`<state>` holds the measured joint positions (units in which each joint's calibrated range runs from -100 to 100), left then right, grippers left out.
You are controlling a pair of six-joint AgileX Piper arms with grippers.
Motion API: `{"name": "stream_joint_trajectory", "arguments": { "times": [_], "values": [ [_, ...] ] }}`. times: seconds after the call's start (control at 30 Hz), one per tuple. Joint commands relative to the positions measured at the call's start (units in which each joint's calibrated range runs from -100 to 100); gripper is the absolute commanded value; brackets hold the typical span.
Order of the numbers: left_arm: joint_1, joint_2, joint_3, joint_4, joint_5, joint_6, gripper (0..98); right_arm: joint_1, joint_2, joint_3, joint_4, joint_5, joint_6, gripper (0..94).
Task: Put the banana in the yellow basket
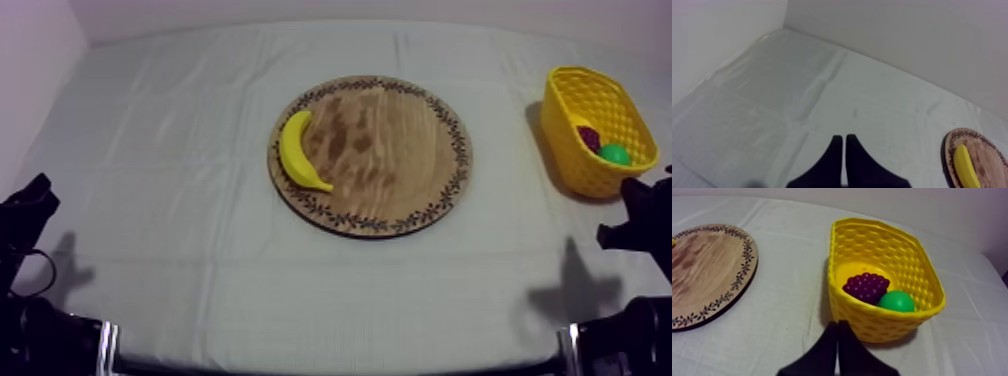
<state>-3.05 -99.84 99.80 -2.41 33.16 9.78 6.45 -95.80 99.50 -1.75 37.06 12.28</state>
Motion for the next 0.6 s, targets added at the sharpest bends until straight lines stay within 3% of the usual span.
{"name": "stream_joint_trajectory", "arguments": {
  "times": [0.0, 0.33, 0.57],
  "values": [
    [-0.02, 0.02, -0.02, -0.01, -0.01, 0.01, 0.1, -0.01, -0.04, 0.05, 0.02, 0.12, 0.0, 0.5],
    [-0.02, 0.02, -0.02, -0.01, -0.01, 0.01, 0.1, -0.22, -0.04, 0.05, 0.02, 0.12, 0.05, 0.5],
    [-0.02, 0.02, -0.02, -0.01, -0.01, 0.01, 0.1, -3.48, 0.03, 0.05, 0.05, 0.17, 0.2, 0.5]
  ]
}}
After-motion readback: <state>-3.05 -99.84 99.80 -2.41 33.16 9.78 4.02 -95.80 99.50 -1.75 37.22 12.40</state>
